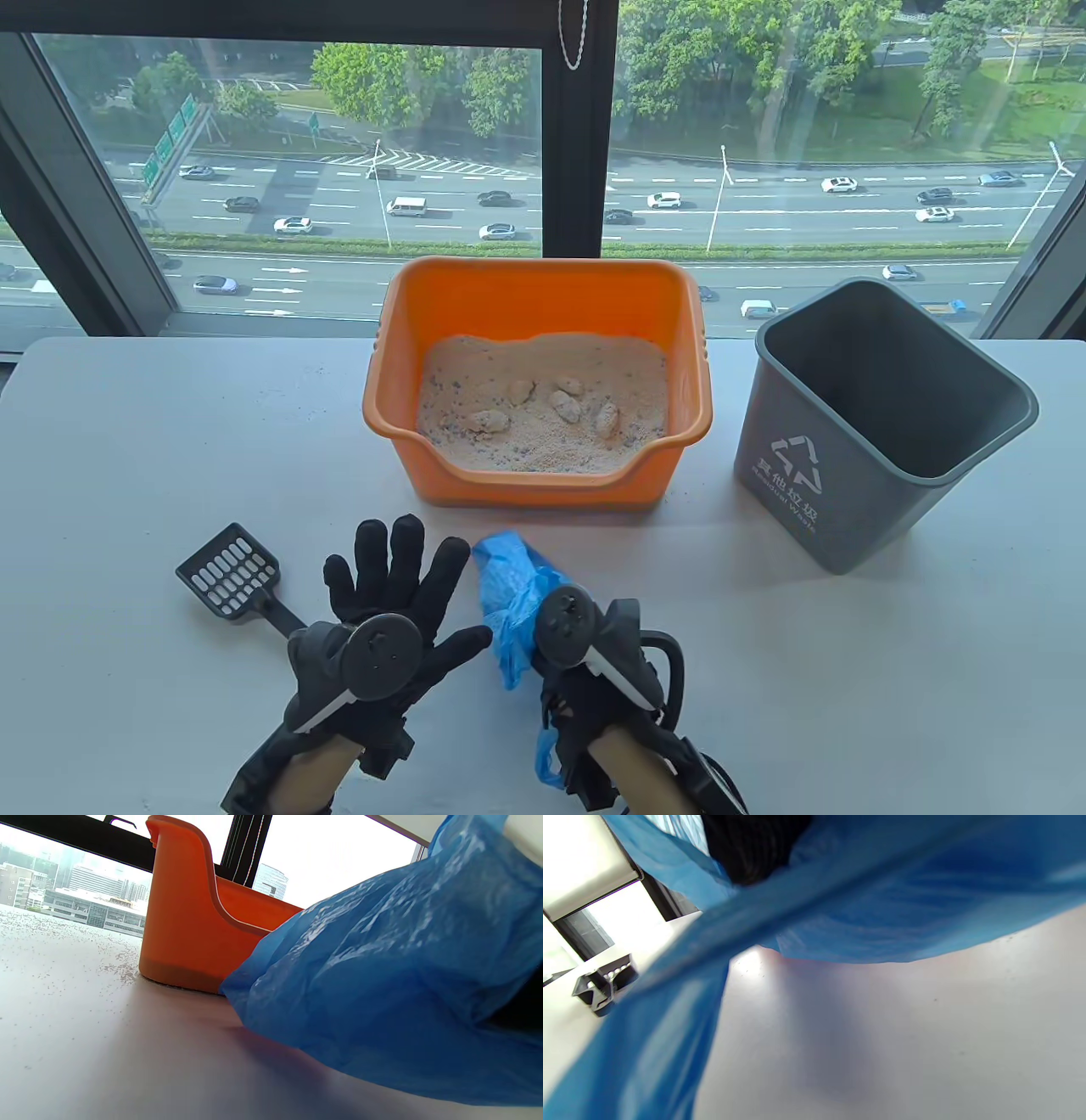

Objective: Scoop cat litter

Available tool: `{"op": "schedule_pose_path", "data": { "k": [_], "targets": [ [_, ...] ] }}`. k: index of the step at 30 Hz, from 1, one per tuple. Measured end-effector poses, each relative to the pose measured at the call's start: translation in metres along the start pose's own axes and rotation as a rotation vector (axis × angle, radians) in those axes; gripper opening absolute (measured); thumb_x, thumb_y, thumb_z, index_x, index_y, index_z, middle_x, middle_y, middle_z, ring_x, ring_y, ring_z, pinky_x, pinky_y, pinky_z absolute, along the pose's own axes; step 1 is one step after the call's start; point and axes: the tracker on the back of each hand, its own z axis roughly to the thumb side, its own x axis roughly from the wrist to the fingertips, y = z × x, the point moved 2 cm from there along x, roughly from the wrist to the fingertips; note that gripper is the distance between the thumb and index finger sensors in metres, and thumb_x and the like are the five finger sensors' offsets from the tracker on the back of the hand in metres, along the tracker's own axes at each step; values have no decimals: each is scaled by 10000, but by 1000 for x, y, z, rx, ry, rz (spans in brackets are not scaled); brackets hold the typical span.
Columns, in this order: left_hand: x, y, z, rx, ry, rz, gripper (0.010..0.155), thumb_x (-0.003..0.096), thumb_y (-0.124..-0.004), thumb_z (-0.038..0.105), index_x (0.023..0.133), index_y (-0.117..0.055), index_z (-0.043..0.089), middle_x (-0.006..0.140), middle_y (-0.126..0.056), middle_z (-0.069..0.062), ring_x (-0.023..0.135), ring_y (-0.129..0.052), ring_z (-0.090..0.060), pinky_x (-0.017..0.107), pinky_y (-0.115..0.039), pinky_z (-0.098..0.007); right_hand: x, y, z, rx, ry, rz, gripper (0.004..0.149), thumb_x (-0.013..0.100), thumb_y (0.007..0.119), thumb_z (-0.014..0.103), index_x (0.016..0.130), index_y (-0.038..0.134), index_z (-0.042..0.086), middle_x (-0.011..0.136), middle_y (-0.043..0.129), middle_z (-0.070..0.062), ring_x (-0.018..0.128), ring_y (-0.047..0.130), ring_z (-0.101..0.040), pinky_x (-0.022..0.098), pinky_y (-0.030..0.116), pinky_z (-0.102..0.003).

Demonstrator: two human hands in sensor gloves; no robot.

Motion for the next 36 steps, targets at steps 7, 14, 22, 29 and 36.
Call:
{"op": "schedule_pose_path", "data": {
  "k": [7,14,22,29,36],
  "targets": [
    [-4,3,7,-216,-106,-81,896,381,-473,829,1095,-60,479,1208,50,-9,1088,3,-487,680,-145,-734,8,34,5,-99,-27,42,324,381,806,318,703,808,287,607,822,-26,305,732,-72,285,742,-390],
    [6,-46,9,-346,-75,-614,1019,438,-685,725,1041,58,374,1139,89,-187,1033,-123,-654,684,-356,-783,3,29,4,-77,-47,-32,324,379,813,332,701,817,293,614,838,-23,304,755,-69,294,756,-399],
    [18,-62,-2,-151,15,-443,777,552,-727,181,1046,-166,391,1137,-571,25,724,-948,-197,539,-786,-363,-1,14,-12,11,-32,-100,324,378,813,334,700,820,291,666,852,-44,340,816,-82,335,769,-429],
    [19,-66,-19,-196,138,-389,462,561,-678,258,1019,-618,261,836,-904,-37,381,-953,-117,380,-800,-333,-14,-7,-23,70,-57,-243,492,402,808,346,876,679,335,1003,594,-178,766,784,-302,539,660,-536],
    [18,-59,-17,-189,130,-305,474,562,-669,308,1027,-607,243,682,-965,-12,265,-941,-83,309,-812,-314,-14,14,8,88,-272,52,464,450,773,387,907,725,318,1159,227,-63,1061,215,-357,713,318,-641]
  ]
}}
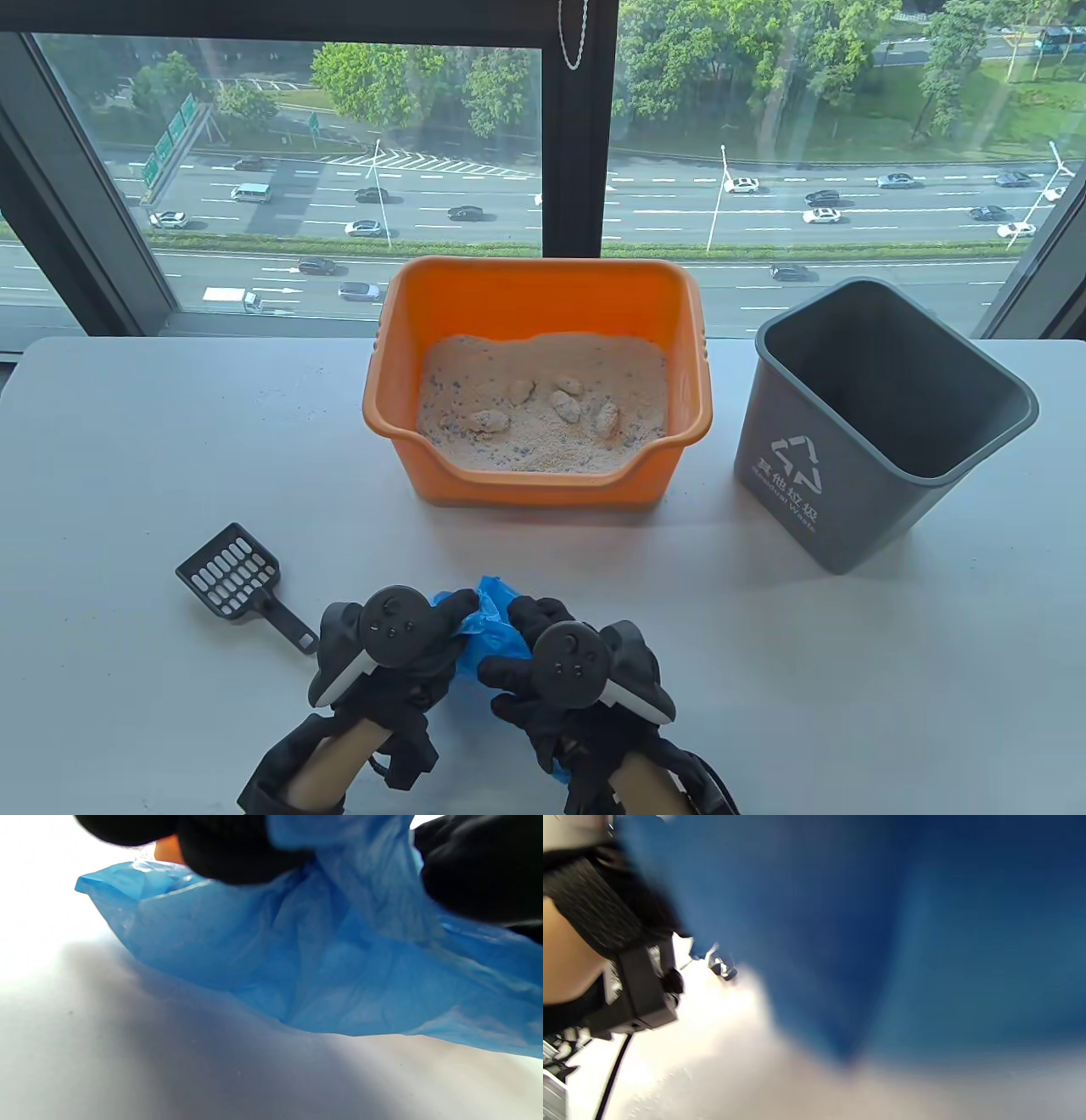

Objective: Scoop cat litter

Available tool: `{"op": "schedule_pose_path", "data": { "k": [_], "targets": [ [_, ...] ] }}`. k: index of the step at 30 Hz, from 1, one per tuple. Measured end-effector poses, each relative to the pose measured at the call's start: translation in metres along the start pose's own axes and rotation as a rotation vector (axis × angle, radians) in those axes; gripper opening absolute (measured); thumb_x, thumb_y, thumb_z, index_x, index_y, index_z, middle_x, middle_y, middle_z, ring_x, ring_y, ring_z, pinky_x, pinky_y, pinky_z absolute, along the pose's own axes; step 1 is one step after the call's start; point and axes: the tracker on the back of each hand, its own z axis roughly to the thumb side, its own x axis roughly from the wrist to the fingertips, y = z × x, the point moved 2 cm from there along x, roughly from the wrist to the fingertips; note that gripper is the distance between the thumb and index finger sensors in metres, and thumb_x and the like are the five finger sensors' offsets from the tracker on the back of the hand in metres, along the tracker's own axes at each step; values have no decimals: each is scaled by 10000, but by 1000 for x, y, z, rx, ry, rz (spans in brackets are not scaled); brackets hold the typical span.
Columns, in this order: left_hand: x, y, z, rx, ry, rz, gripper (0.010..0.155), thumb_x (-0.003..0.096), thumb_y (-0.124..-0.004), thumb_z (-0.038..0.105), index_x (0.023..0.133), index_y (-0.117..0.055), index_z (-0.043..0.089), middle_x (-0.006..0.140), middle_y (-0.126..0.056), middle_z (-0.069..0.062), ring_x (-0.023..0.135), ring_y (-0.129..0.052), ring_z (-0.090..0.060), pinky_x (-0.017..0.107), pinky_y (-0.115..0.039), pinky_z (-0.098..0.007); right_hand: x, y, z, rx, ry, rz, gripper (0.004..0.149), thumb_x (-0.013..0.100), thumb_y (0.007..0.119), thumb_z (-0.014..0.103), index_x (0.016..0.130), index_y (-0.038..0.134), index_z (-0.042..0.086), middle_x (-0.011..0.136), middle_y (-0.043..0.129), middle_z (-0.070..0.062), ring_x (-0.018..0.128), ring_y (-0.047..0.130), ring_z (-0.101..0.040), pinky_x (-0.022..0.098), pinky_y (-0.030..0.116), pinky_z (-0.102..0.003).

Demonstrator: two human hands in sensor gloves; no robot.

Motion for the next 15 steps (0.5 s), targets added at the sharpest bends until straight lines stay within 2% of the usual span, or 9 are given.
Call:
{"op": "schedule_pose_path", "data": {
  "k": [3,6,9,11,12,13,15],
  "targets": [
    [1,-3,3,-14,-33,-78,497,555,-681,250,1040,-576,221,777,-963,-55,266,-980,-78,291,-839,-294,22,4,-12,-131,158,-10,457,458,747,379,909,714,314,1154,316,-107,1041,368,-391,694,399,-637],
    [1,-8,5,-35,-46,-195,554,553,-707,218,1067,-501,227,858,-935,-95,237,-1015,-50,243,-864,-252,45,2,-33,-164,305,-10,475,454,745,358,905,714,213,1120,432,-105,922,666,-320,629,561,-563],
    [0,-10,8,-34,-70,-221,638,556,-707,177,1082,-372,311,992,-793,-140,255,-1026,-41,243,-874,-248,57,-6,-52,-159,391,-113,514,437,761,351,922,633,239,1034,570,-135,642,883,-234,473,712,-430],
    [0,-8,9,20,-92,-206,706,557,-693,162,1048,-284,461,1083,-630,-165,284,-1022,-47,258,-870,-259,54,-13,-62,-164,414,-241,509,421,780,321,904,655,222,893,730,-180,422,934,-116,365,777,-381],
    [0,-7,10,54,-110,-215,715,562,-675,160,1008,-286,561,1107,-563,-181,300,-1014,-43,276,-863,-260,52,-15,-67,-175,433,-282,500,415,788,288,895,667,216,816,781,-184,341,918,-89,327,787,-379],
    [1,-6,11,72,-131,-227,696,566,-651,152,987,-327,602,1126,-503,-190,313,-1003,-44,279,-855,-269,50,-17,-70,-189,441,-292,489,413,786,265,887,672,223,749,814,-166,288,906,-82,300,792,-379],
    [2,-7,12,151,-170,-260,587,566,-617,133,968,-564,557,1133,-494,-193,315,-991,-55,274,-840,-286,45,-24,-75,-193,437,-287,459,408,783,235,860,703,248,651,854,-132,207,882,-76,271,792,-385]
  ]
}}
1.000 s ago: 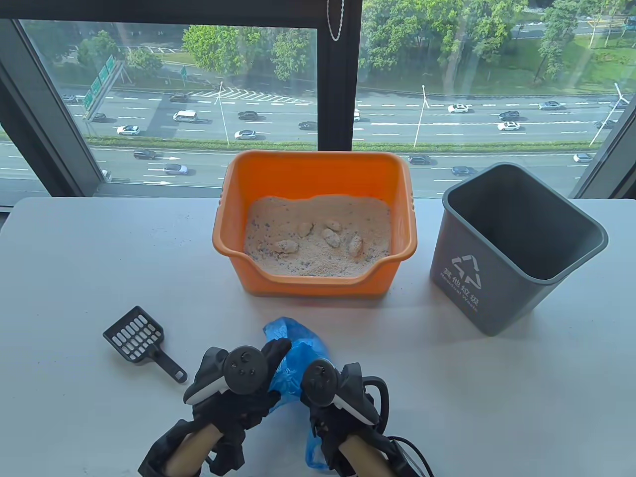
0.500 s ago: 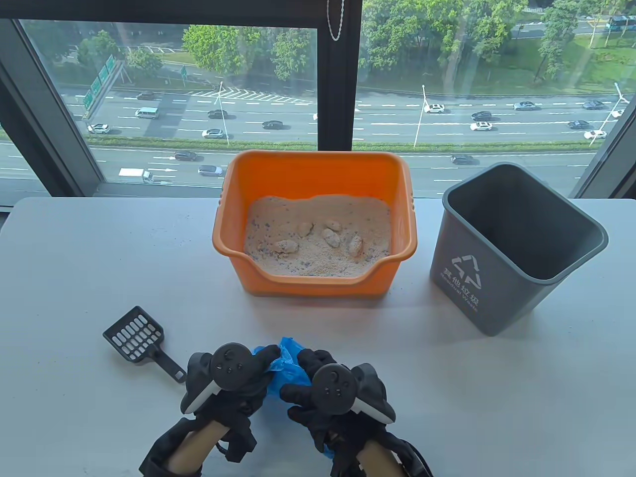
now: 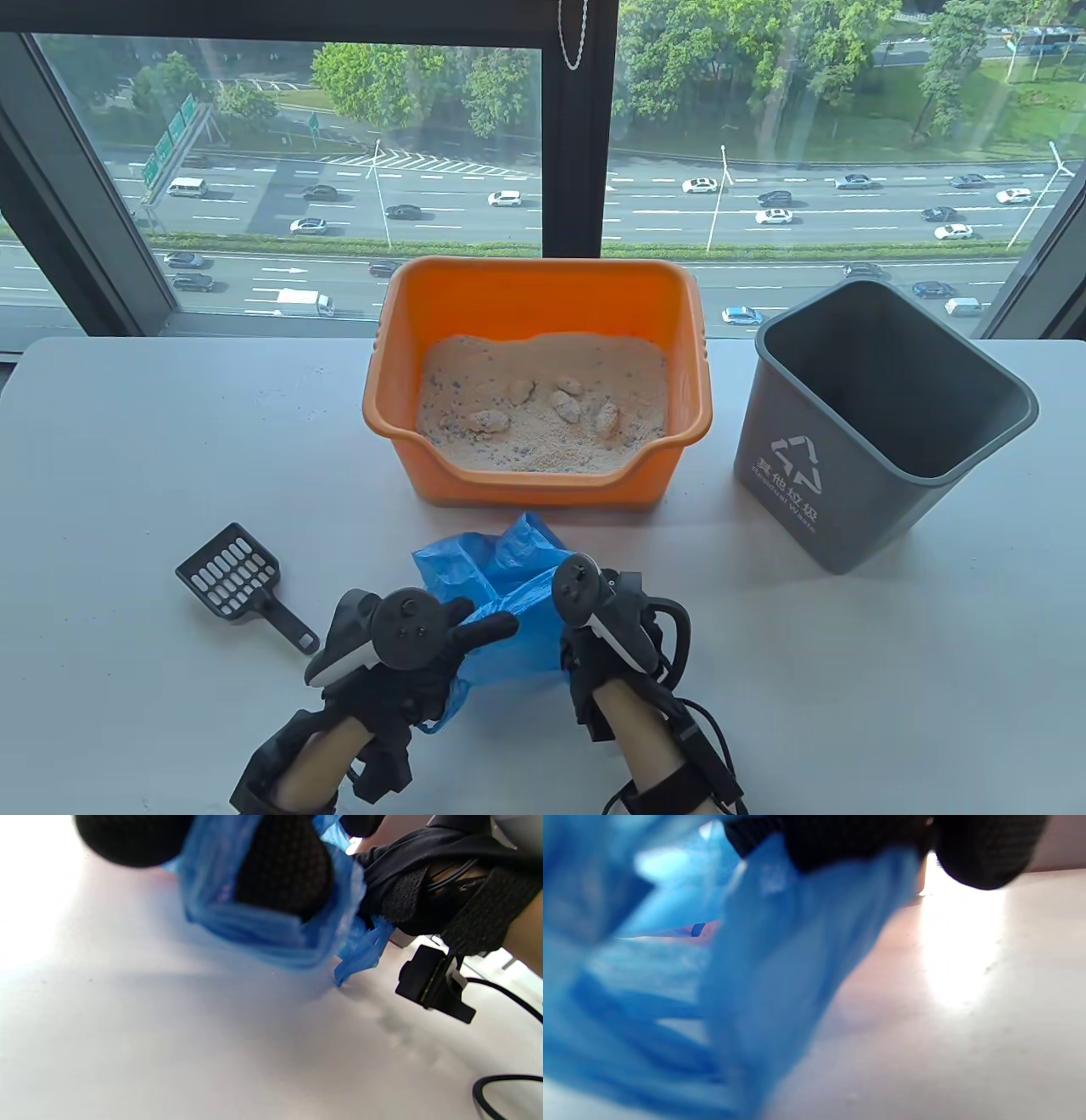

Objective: Scoop cat litter

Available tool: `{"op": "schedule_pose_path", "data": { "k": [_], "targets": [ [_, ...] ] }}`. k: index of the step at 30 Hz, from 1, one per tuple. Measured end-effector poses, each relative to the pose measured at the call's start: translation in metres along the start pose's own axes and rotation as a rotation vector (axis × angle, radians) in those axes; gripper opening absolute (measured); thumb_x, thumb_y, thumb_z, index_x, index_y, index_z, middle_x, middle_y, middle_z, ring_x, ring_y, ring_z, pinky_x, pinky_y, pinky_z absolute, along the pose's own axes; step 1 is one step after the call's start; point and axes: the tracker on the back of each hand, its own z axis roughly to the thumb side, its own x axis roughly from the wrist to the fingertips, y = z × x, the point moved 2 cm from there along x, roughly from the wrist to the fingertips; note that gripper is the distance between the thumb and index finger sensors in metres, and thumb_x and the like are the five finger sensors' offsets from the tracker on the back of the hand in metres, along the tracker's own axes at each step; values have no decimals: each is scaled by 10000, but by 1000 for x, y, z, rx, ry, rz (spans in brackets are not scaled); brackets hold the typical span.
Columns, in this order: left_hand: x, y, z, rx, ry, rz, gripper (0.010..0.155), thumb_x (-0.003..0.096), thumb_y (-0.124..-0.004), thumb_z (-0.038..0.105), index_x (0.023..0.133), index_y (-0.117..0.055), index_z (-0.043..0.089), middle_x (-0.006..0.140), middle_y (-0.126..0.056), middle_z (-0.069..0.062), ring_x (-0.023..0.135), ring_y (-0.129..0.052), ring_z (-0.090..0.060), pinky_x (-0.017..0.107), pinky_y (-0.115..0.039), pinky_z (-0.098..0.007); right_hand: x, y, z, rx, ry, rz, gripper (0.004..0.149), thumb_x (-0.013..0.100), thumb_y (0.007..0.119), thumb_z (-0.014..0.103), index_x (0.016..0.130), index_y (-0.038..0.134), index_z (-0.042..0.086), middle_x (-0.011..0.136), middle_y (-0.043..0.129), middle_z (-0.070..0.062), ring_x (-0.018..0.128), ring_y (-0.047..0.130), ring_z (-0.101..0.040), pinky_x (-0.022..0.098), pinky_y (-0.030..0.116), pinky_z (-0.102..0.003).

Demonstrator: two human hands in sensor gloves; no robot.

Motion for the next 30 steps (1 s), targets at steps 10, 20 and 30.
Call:
{"op": "schedule_pose_path", "data": {
  "k": [10,20,30],
  "targets": [
    [2,-2,-31,41,251,104,652,566,-670,401,1100,-389,155,1160,-334,-221,905,-779,-311,596,-706,-427,-44,22,52,232,-462,615,412,402,797,188,813,797,168,562,878,-187,164,864,-96,273,782,-437],
    [4,4,-27,-111,204,343,451,487,-853,340,854,-591,328,756,-733,11,529,-1002,-41,495,-884,-328,-42,11,44,199,-282,403,588,449,722,426,937,601,121,665,800,-174,257,864,-70,307,773,-417],
    [8,-14,-14,-258,93,103,571,546,-724,208,924,-484,563,791,-678,-39,342,-985,-19,373,-889,-285,-27,-3,33,26,-23,-110,950,367,866,457,1007,186,283,1017,154,-148,541,785,-82,388,745,-289]
  ]
}}
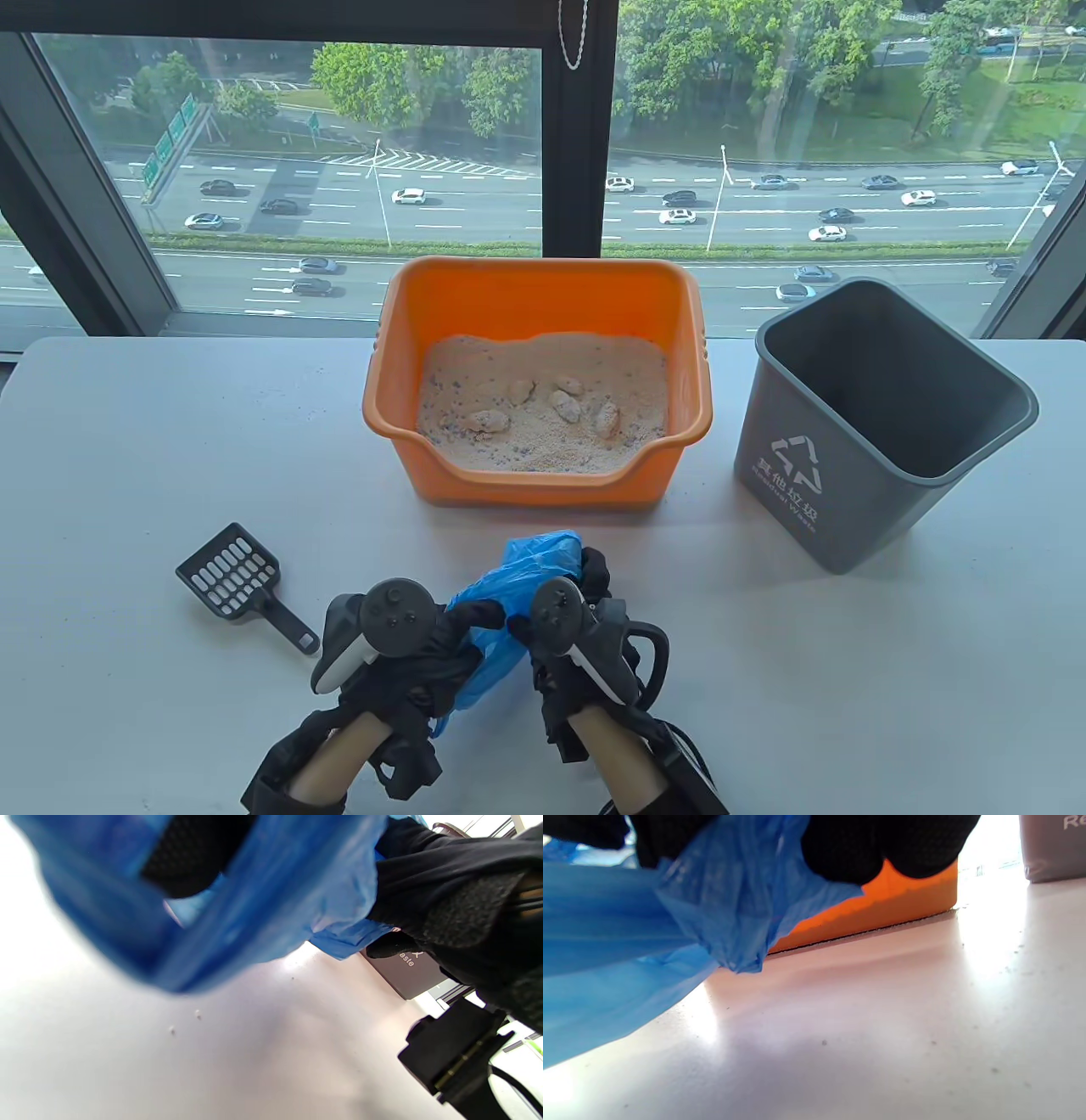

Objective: Scoop cat litter

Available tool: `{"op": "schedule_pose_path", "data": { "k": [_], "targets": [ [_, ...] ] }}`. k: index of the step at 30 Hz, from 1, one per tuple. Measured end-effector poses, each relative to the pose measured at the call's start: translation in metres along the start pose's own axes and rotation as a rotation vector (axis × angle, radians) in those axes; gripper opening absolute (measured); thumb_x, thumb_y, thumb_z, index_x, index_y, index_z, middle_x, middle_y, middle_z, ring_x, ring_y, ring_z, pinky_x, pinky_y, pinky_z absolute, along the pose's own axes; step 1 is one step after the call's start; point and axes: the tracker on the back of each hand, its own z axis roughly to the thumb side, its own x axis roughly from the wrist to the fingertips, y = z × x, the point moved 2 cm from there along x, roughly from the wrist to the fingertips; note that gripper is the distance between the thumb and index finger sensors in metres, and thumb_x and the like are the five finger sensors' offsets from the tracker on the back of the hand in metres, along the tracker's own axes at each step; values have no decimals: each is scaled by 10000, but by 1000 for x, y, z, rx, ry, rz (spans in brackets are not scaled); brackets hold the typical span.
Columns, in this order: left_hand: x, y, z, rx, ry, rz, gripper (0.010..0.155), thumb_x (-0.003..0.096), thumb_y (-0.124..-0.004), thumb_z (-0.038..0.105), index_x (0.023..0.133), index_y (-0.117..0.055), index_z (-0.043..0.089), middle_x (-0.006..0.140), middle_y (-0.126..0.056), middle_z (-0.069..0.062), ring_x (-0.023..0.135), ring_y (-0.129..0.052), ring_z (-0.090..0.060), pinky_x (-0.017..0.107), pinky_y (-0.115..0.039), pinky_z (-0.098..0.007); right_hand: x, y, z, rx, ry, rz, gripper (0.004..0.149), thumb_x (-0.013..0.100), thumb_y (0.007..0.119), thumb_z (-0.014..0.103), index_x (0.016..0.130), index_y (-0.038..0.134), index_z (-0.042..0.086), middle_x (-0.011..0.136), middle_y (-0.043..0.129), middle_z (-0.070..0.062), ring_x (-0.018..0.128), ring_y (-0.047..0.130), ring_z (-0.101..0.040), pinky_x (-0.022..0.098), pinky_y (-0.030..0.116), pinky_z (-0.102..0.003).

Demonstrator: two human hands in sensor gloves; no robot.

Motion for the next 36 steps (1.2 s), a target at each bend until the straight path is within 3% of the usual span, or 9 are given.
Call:
{"op": "schedule_pose_path", "data": {
  "k": [3,8,12,16,20,24,29,32,36],
  "targets": [
    [1,-5,2,68,-3,-58,572,553,-686,172,904,-528,596,880,-610,-83,344,-971,-26,370,-879,-294,3,1,3,-38,-42,-17,743,385,865,239,939,420,457,1026,253,-101,405,798,-70,305,754,-272],
    [4,-3,-7,335,167,-50,548,544,-599,106,1018,-590,381,1031,-532,-184,317,-957,-49,337,-863,-313,3,6,0,41,-194,104,409,356,792,47,657,938,284,774,822,-128,126,826,-112,107,752,-314],
    [9,5,-31,363,314,-25,564,551,-584,144,1076,-403,239,1061,-424,-220,376,-957,-37,366,-854,-295,-6,30,-4,-142,-218,564,414,373,756,62,707,893,267,704,838,-138,112,817,-86,110,762,-312],
    [13,-1,-37,364,351,-61,623,571,-662,293,1094,-335,205,1081,-286,-253,523,-927,-103,440,-817,-338,-10,32,3,-125,-197,648,434,374,734,76,780,819,205,681,817,-183,97,808,-76,104,766,-313],
    [19,-12,-36,400,321,-137,921,466,-817,523,1094,-222,205,1084,-265,-222,535,-912,-98,447,-807,-334,-11,35,-2,-103,-182,699,486,423,703,193,902,660,122,721,769,-215,149,833,-64,142,783,-309],
    [20,-32,-24,409,222,-303,947,456,-854,457,1081,-177,238,1081,-269,-160,504,-908,-89,439,-804,-330,3,25,-19,-73,8,482,697,374,701,598,817,788,67,609,860,-269,77,873,-87,95,794,-342],
    [16,-38,-7,435,152,-323,858,517,-815,332,1045,-141,390,1063,-306,-91,469,-913,-72,413,-813,-293,18,26,-29,-353,102,322,543,305,848,545,730,780,213,636,820,-192,159,858,-106,187,777,-386],
    [16,-19,-19,419,227,-135,713,561,-684,254,1026,-196,488,1030,-419,-73,421,-921,-41,378,-827,-258,21,28,-29,-395,87,369,636,348,844,479,904,567,344,827,619,-182,369,820,-98,340,747,-388],
    [16,6,-55,18,240,-46,613,564,-613,194,972,-395,597,993,-477,-107,461,-926,-92,396,-814,-302,19,32,-30,-323,38,422,677,401,846,369,961,466,406,846,619,-152,402,825,-125,382,740,-409]
  ]
}}
